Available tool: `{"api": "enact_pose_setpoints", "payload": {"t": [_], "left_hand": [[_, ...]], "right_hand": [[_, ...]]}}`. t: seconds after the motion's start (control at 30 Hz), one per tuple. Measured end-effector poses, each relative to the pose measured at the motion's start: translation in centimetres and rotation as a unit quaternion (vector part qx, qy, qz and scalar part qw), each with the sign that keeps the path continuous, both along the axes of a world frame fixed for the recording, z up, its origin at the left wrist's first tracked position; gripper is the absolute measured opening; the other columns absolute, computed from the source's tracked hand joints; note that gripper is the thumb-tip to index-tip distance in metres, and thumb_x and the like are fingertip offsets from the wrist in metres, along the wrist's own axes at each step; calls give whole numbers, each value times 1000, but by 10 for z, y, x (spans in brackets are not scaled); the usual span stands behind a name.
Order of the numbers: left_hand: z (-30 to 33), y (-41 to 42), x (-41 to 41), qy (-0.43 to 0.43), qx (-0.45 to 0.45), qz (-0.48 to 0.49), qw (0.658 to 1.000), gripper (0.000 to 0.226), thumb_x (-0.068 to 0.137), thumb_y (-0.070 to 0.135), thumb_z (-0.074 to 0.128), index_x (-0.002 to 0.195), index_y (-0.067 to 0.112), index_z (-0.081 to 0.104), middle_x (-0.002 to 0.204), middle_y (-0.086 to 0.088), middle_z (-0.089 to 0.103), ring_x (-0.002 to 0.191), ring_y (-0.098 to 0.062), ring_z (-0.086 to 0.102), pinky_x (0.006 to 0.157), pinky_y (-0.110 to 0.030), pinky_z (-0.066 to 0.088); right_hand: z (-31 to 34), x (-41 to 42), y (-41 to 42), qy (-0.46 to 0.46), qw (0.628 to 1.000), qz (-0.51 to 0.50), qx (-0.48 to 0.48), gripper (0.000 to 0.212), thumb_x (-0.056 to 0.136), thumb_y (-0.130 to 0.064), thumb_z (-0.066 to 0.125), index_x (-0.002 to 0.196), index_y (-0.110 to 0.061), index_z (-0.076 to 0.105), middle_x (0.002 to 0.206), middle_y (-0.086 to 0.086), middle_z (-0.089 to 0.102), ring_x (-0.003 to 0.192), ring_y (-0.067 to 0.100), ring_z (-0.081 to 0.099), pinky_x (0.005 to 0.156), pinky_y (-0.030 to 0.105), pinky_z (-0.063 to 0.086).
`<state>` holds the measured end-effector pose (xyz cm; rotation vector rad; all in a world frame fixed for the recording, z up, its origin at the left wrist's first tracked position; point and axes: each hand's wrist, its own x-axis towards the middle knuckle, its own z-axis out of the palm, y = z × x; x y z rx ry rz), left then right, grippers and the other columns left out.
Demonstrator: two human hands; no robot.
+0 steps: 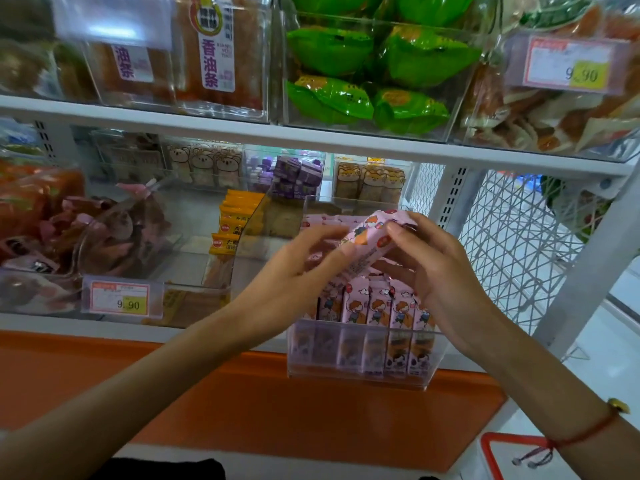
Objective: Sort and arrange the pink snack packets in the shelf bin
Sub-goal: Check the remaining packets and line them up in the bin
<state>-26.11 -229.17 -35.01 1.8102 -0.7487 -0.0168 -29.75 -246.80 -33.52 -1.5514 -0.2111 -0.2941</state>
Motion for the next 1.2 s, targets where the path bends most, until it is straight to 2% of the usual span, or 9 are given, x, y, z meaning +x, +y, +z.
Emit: {"api": "enact_pose_setpoints", "payload": {"t": [0.13, 0.27, 0.37, 0.53, 0.73, 0.8, 0.9, 1.03, 1.2], "left_hand": [[0, -4, -6, 24, -30, -99, 994, 19, 88, 37, 49, 102, 30, 60, 84, 15, 67, 79, -3, 64, 69, -18, 51], [-3, -1, -1, 60, -132, -14, 989, 29, 75, 39, 63, 103, 32, 59, 97, 17, 70, 89, 1, 68, 70, -11, 51], [-4, -1, 2, 82, -196, 65, 975, 40, 74, 39, 69, 108, 22, 56, 104, 9, 69, 90, -1, 69, 70, -15, 54], [0, 1, 4, 18, -186, 107, 977, 55, 69, 55, 66, 116, 30, 55, 108, 15, 68, 102, 1, 64, 84, -25, 54], [2, 8, 15, -47, -208, 90, 973, 38, 74, 38, 67, 109, 27, 57, 102, 12, 71, 96, -5, 68, 79, -18, 55], [0, 10, 27, -71, -186, 98, 975, 32, 73, 32, 67, 103, 27, 56, 100, 15, 70, 95, -4, 68, 78, -18, 55], [-3, 11, 46, -111, -80, 92, 986, 28, 78, 26, 70, 98, 35, 52, 102, 25, 67, 97, 2, 66, 77, -19, 56], [-1, 12, 63, -183, 79, 97, 975, 31, 80, 36, 69, 92, 50, 44, 93, 34, 63, 92, 18, 58, 69, -8, 52], [25, 10, 83, -186, 212, 37, 959, 31, 80, 29, 74, 94, 42, 49, 95, 18, 63, 86, 2, 63, 75, -26, 56]], "right_hand": [[-5, 0, 0, -4, 995, 21, -100, 28, 82, -48, 49, 97, -32, 65, 106, -5, 67, 105, 7, 61, 89, 25, 48], [-10, 5, 4, 31, 995, 27, -95, 46, 84, -54, 56, 127, -41, 49, 126, -12, 58, 118, 7, 55, 102, 41, 41], [-14, 5, 10, 10, 991, 13, -130, 55, 73, -53, 72, 121, -41, 47, 119, -16, 60, 108, 0, 59, 88, 22, 50], [-17, 8, 13, -40, 988, -53, -142, 35, 75, -45, 59, 103, -25, 57, 105, -6, 68, 96, 5, 65, 75, 12, 51], [-25, 19, 5, -30, 955, -93, -282, 31, 86, -40, 59, 115, -33, 49, 118, -20, 55, 106, -2, 54, 86, 12, 47], [-34, 22, -1, -6, 910, -108, -401, 47, 91, -32, 59, 132, -35, 37, 127, -19, 43, 109, -5, 43, 86, 5, 39], [-44, 22, -6, 12, 859, -100, -501, 47, 93, -37, 54, 137, -34, 38, 136, -12, 44, 123, 4, 39, 106, 25, 36], [-47, 24, -8, -2, 857, -111, -504, 41, 94, -42, 52, 133, -38, 43, 133, -14, 49, 122, 4, 41, 107, 24, 31], [-49, 24, -9, 1, 855, -108, -508, 40, 93, -47, 49, 132, -38, 42, 132, -14, 47, 122, 3, 40, 108, 24, 29]]}}
